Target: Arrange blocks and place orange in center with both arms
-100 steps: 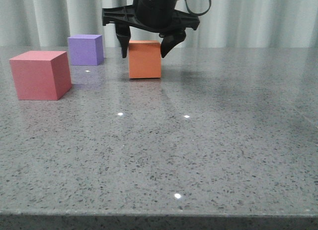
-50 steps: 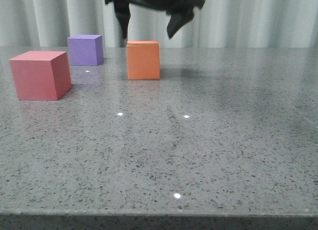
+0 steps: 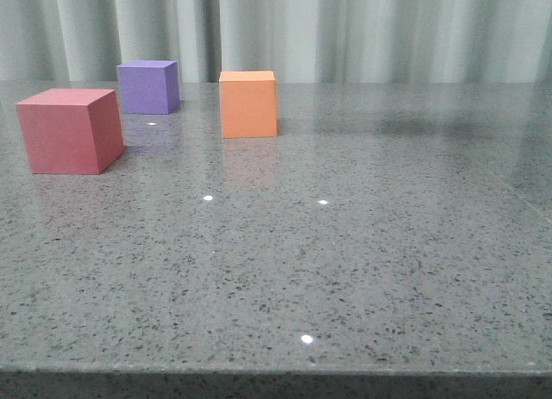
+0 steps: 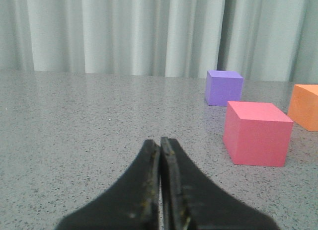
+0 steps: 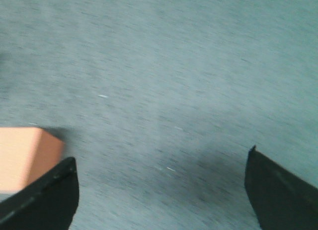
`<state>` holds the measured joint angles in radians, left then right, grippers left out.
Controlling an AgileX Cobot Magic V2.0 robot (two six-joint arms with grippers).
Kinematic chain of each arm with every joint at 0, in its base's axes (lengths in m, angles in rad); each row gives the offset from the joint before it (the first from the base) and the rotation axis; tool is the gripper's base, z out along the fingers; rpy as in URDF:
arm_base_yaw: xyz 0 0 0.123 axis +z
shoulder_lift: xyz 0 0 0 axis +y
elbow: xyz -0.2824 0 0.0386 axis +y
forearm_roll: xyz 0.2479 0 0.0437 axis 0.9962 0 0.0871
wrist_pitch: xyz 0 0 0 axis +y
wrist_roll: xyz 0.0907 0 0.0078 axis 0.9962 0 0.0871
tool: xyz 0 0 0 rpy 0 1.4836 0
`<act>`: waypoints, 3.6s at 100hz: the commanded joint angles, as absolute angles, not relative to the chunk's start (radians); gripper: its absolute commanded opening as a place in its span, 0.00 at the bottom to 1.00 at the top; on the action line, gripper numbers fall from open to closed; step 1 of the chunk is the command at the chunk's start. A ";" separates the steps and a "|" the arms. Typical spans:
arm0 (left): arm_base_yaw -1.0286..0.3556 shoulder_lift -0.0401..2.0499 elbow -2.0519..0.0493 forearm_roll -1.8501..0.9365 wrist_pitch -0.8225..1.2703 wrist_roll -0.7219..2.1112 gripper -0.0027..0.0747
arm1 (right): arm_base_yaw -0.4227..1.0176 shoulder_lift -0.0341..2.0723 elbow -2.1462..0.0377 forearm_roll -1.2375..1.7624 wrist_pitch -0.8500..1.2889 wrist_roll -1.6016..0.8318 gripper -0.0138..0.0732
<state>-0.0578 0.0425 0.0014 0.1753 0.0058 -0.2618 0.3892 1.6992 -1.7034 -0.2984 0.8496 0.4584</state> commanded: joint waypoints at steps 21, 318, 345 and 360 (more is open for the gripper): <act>-0.058 0.053 0.044 0.173 -0.074 -0.262 0.01 | 0.201 1.309 -1.312 -0.336 0.727 0.436 0.92; -0.058 0.886 -1.039 0.027 0.749 -0.153 0.01 | 0.120 0.582 -0.548 -0.370 0.359 0.430 0.08; -0.058 0.964 -1.039 0.027 0.749 -0.153 0.07 | 0.120 0.582 -0.548 -0.370 0.359 0.430 0.08; -0.058 0.970 -1.039 0.027 0.749 -0.153 0.45 | 0.120 0.582 -0.548 -0.370 0.359 0.430 0.08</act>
